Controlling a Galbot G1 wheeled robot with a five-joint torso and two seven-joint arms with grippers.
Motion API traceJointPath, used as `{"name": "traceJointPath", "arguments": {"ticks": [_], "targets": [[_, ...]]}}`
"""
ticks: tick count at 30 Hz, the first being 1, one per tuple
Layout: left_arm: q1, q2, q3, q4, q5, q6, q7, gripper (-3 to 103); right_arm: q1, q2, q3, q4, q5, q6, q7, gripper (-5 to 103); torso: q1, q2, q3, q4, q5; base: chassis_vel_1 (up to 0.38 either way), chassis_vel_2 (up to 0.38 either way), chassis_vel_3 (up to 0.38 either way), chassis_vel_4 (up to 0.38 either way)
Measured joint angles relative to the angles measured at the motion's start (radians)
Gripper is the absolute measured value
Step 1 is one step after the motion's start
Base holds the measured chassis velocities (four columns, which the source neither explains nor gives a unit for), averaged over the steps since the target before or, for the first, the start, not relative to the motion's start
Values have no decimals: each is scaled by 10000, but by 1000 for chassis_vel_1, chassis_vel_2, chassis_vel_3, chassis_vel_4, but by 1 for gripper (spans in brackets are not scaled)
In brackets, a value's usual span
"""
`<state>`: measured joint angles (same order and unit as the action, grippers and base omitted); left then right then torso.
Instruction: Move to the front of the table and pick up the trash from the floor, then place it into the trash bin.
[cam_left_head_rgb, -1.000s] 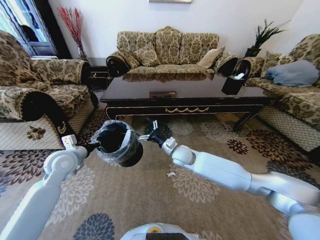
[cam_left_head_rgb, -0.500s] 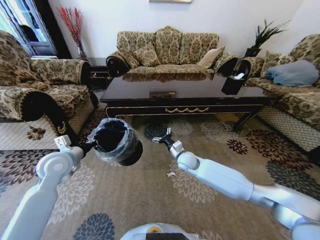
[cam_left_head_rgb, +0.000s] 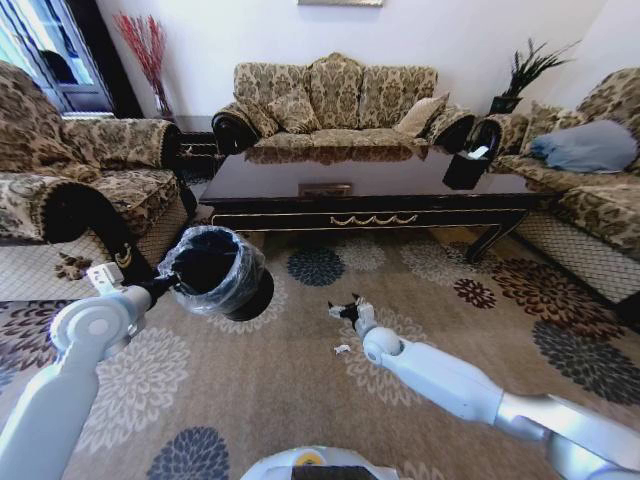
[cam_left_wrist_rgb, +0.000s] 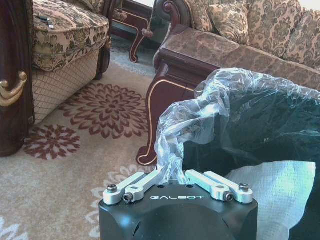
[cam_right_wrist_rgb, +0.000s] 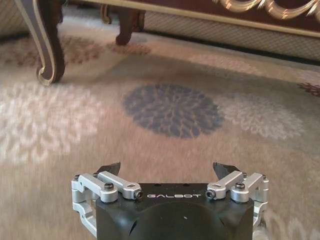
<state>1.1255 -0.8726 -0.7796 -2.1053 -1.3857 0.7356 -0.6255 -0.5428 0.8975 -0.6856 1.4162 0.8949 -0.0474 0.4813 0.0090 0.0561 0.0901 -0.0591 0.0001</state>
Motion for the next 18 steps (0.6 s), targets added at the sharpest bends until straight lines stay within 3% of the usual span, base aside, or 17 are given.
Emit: {"name": "traceJointPath", "arguments": {"ticks": [6,9,18], "targets": [[97,-163,-11,-45,77,0,88,2,-341,11,-529,-456,-543,159,24,100,0,0,0,-5,0,0,0,0,0],[174,-254,-4,-85,167,-1,251,2,-511,122,-840,-825,-848,-32,411,100,0,1,0,-4,-2,0,0,0,0],[246,-371,-12,-221,218,-4,337,2,-360,573,-1384,-1589,-955,-201,848,100,-1,1,0,-2,-1,0,0,0,0]]}}
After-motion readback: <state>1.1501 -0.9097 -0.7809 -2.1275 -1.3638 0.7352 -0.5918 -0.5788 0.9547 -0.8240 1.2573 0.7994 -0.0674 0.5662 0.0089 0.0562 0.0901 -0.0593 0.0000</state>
